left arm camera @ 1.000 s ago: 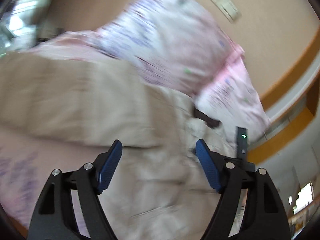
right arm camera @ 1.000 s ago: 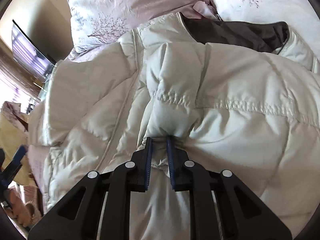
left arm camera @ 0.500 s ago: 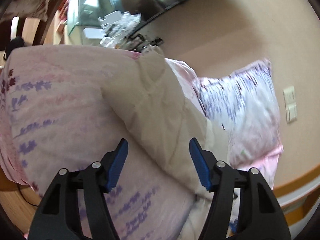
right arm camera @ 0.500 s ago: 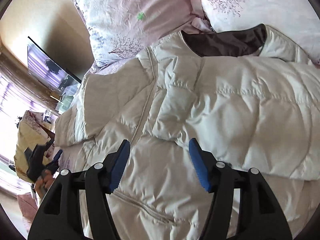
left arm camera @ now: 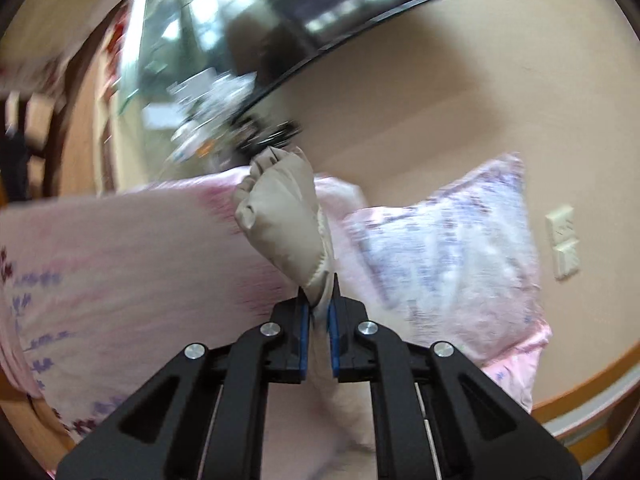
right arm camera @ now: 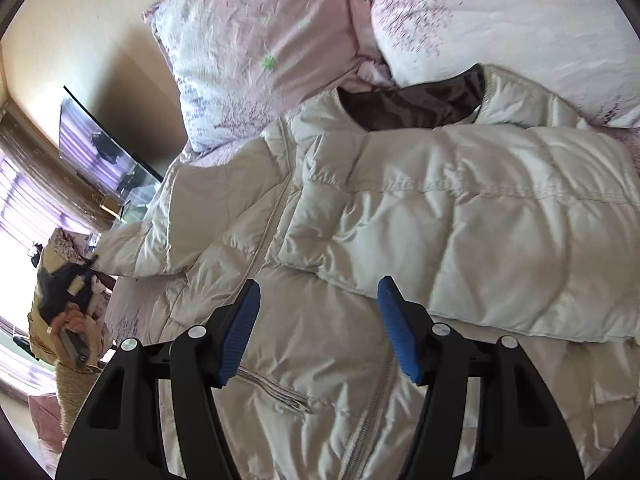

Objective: Fold large clothes

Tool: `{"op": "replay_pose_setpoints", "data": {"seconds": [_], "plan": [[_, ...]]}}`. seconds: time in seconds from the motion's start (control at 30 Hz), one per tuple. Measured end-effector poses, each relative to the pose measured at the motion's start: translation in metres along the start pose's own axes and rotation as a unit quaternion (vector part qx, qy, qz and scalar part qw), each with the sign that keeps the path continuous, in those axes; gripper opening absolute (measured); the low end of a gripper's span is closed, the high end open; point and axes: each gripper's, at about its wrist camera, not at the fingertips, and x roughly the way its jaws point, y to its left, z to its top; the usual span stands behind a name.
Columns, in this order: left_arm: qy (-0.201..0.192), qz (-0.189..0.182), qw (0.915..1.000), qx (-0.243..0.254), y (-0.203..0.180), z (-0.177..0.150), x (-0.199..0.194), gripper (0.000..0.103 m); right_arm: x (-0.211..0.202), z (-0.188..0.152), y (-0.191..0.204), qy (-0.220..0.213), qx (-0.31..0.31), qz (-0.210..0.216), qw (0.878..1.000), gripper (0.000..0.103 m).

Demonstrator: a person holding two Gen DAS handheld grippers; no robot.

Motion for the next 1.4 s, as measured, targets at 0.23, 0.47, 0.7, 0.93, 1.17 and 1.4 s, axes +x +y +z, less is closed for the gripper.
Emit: {"op": "replay_pose_setpoints", "data": {"seconds": [0.23,0.47,0.7,0.93,1.17,1.4], "plan": [[0.027,-0.135,0.9844,0.110,-0.126,-0.040,-0.006,0.008,-0.022,0.002,-0.026,-0.036,0.022,-0.012,0.999,0.063],[0.148,-0.238,0.9388,0.201,-0.221,-0.147,0.032,0.008,-0.039,0.000,-0.059,-0.060,0.057,-0.026,0.996,0.063],[0.262,-0.250,0.9018,0.236,-0.250,-0.247,0.088,0.008,-0.054,-0.002,-0.080,-0.078,0.076,-0.042,0.993,0.063],[0.350,-0.202,0.8692,0.284,-0.255,-0.334,0.134,0.016,-0.054,-0.001,-0.101,-0.086,0.100,-0.053,0.990,0.063],[0.360,-0.211,0.8485,0.325,-0.258,-0.350,0.121,0.082,-0.055,0.000,-0.111,-0.085,0.125,-0.038,0.988,0.063],[0.278,-0.194,0.8638,0.373,-0.226,-0.287,0.068,0.095,-0.024,0.000,-0.106,-0.031,0.161,0.054,0.985,0.059]]}}
